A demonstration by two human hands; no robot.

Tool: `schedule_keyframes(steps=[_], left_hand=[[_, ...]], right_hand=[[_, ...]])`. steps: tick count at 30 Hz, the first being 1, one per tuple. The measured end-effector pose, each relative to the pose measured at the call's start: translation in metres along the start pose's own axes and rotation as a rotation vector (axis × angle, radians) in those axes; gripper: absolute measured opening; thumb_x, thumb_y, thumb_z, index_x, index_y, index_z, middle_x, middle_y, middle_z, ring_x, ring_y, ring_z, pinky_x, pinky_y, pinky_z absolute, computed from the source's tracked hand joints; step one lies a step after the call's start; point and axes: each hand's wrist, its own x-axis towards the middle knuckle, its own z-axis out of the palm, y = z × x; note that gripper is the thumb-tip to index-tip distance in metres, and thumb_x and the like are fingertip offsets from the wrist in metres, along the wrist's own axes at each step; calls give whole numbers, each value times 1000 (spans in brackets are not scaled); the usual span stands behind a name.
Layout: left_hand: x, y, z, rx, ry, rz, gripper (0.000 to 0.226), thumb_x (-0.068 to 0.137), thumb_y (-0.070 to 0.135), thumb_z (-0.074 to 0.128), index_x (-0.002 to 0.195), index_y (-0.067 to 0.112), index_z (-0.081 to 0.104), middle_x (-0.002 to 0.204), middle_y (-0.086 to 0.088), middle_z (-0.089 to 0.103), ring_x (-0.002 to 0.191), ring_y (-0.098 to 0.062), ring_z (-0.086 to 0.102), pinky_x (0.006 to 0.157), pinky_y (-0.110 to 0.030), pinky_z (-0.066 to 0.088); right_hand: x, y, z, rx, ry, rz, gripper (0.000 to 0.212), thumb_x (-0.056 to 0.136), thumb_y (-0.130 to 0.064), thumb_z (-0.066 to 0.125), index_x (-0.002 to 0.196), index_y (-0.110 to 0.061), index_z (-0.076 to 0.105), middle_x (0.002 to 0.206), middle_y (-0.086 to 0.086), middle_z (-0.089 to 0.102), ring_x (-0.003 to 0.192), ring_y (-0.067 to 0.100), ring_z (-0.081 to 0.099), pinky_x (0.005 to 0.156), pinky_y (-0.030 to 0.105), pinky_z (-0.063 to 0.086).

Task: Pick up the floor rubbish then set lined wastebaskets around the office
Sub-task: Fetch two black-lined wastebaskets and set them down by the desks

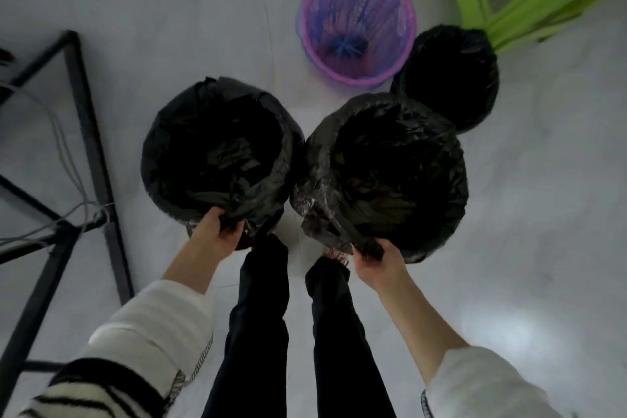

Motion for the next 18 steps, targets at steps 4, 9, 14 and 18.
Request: schedule_keyframes(steps=[4, 9, 14, 18], left_hand=[[-87, 30, -26, 30, -17, 68, 14, 99, 10, 36, 99, 4, 49, 100, -9, 57, 92, -18, 56, 80, -23, 44], [-147, 85, -38, -36, -28, 133, 18, 97, 9, 41, 115, 8, 43, 144, -13, 45, 134, -24, 42, 91, -27, 39], [-184, 152, -16, -130, -146, 170, 28, 94, 7, 44, 122, 5, 47, 140, -13, 49, 130, -25, 46, 86, -26, 41], [-206, 212, 15, -196, -217, 198, 24, 93, 5, 44, 116, 9, 49, 128, -13, 54, 127, -22, 49, 86, -25, 41]], right_hand=[[-88, 7, 18, -82, -46, -90, 34, 97, -6, 35, 127, 0, 51, 87, 14, 61, 96, 29, 63, 99, 35, 42], [-158, 18, 83, -185, -111, -173, 32, 99, -8, 32, 120, 4, 53, 99, 15, 60, 86, 28, 58, 95, 36, 41], [-208, 19, 174, -289, -181, -229, 21, 98, -11, 39, 108, 0, 54, 96, 15, 53, 107, 28, 56, 91, 35, 43], [-239, 8, 251, -363, -234, -277, 19, 96, -10, 42, 81, -1, 50, 87, 14, 54, 73, 21, 54, 72, 29, 54]])
